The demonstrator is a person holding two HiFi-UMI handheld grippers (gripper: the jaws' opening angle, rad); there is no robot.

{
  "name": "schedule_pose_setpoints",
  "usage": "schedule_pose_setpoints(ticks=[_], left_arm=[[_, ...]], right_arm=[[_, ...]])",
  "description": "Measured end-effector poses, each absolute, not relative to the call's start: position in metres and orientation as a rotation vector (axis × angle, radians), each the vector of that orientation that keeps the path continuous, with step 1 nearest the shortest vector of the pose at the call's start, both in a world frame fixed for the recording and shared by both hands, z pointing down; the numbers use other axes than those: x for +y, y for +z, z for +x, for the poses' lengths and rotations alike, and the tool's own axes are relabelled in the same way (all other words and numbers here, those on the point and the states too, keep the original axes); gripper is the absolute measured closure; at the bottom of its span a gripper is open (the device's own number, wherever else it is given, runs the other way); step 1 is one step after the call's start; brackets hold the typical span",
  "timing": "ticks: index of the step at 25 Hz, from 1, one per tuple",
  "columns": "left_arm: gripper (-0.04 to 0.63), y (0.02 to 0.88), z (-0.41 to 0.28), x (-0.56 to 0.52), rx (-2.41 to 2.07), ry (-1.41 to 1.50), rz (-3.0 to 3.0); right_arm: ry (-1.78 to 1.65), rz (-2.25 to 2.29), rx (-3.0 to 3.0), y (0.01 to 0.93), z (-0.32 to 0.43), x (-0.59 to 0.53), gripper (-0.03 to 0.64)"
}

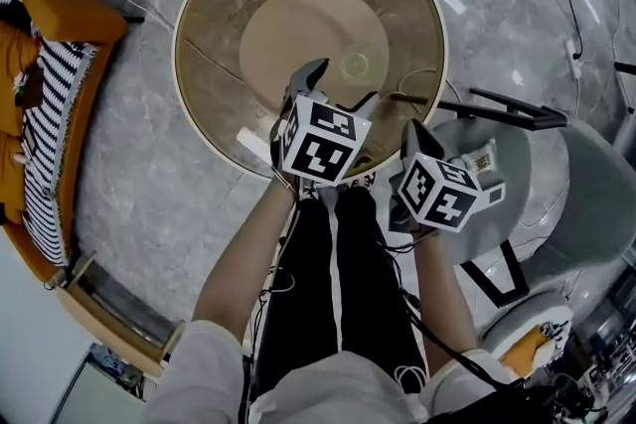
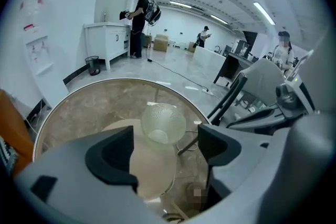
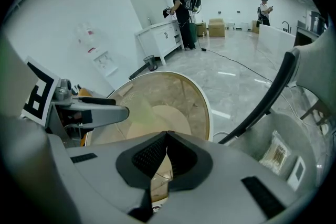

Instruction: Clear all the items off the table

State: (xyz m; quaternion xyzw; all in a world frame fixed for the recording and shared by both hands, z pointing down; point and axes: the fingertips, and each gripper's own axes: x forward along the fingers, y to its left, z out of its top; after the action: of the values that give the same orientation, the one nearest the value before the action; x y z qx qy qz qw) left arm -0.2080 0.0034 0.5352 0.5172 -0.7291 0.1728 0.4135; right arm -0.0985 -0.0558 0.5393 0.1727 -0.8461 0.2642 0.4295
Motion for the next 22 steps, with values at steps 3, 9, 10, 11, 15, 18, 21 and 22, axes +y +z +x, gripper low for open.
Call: schedule_pose_setpoints(ticks=[3,9,10,11,15,18,21,22], left_arm=[[0.215,0.545,-0.208,-0.012,-1.796,0.519,1.334],[0.210,0.558,-0.217,-0.029,-1.805,0.590,1.313],[0.210,0.560,-0.219,-0.029,-1.807,0.588,1.300],[0.210,0.563,-0.220,-0.030,-1.807,0.589,1.287],[0.213,0.566,-0.224,-0.030,-1.816,0.596,1.248],[0.215,0.566,-0.225,-0.030,-1.807,0.590,1.240],[0.215,0.567,-0.224,-0.029,-1.794,0.600,1.239],[0.215,0.567,-0.224,-0.029,-1.791,0.603,1.236]], right_arm=[[0.658,0.418,-2.100,0.545,-0.097,-0.063,0.592],[0.655,0.405,-2.078,0.556,-0.093,-0.075,0.594],[0.655,0.402,-2.075,0.558,-0.092,-0.076,0.592],[0.655,0.399,-2.072,0.559,-0.091,-0.077,0.592],[0.651,0.389,-2.072,0.561,-0.093,-0.081,0.594],[0.643,0.388,-2.078,0.560,-0.096,-0.085,0.592],[0.640,0.395,-2.085,0.558,-0.096,-0.088,0.594],[0.641,0.399,-2.087,0.557,-0.095,-0.089,0.592]])
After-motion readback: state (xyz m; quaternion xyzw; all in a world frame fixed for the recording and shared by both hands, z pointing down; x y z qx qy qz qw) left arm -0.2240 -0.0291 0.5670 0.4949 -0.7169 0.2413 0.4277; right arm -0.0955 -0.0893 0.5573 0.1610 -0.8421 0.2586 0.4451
